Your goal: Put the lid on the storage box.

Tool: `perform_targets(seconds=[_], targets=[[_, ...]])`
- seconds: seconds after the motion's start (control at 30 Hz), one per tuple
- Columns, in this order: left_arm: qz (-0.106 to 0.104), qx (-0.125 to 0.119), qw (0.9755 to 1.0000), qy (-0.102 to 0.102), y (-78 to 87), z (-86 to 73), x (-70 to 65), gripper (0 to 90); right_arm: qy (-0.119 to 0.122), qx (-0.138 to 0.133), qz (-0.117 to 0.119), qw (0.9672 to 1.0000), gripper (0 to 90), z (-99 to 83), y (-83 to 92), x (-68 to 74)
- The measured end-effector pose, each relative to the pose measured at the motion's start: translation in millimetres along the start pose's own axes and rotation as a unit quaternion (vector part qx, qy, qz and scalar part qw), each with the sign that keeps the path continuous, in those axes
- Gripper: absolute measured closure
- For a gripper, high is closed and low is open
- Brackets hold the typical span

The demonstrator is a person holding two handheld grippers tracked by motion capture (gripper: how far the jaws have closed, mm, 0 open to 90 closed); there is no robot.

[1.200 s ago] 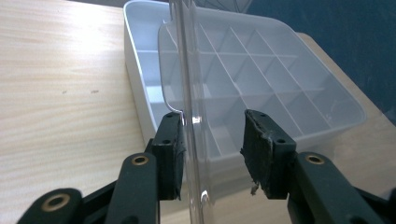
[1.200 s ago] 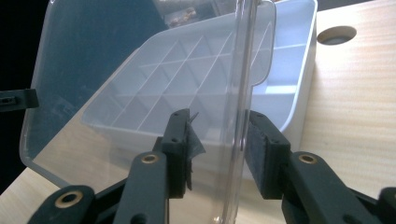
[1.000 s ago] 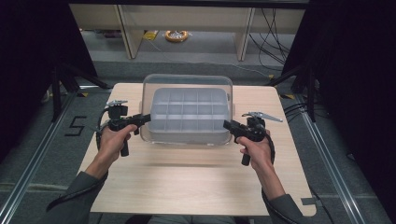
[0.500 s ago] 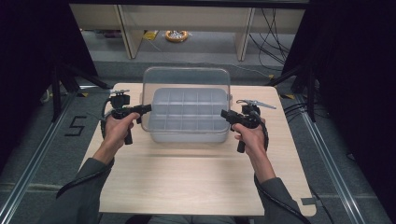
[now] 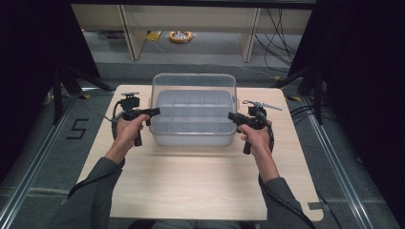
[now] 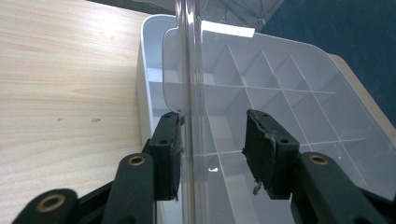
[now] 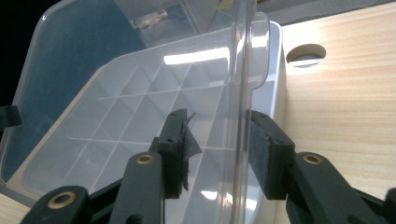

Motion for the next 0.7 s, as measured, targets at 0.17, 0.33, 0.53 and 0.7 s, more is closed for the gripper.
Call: perform_targets(seconds=[0.17,0.33,0.53,0.7], targets=[[0.006,0.004,1.0,0.002,-7.2,-0.8,0.1,56.2,-0.013,0.006,-0.004,0.9999,60.9,-0.3,-3.7,-2.2],[0.011,0.007,0.9999,0.007,-13.4,-0.7,1.4,56.1,-0.01,0.009,-0.012,0.9998,60.3,0.9,-11.1,-7.3],[0.013,0.012,0.9998,0.012,-19.1,-2.8,5.3,55.9,-0.025,0.016,-0.015,0.9994,59.5,-3.0,-19.1,-9.7],[0.014,0.022,0.9996,0.014,-24.2,-5.8,9.5,55.3,-0.058,0.027,-0.018,0.9978,58.1,-8.6,-24.3,-8.5]])
Point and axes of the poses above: each handheld gripper's, and its own axes: y roughly backward along the jaws, z roughly out of its top, x roughly to its left, the point moved 6 cm from there along -y, roughly forward along the jaws, and after that the axes turned 3 degrees about z, right-handed, at the moved point
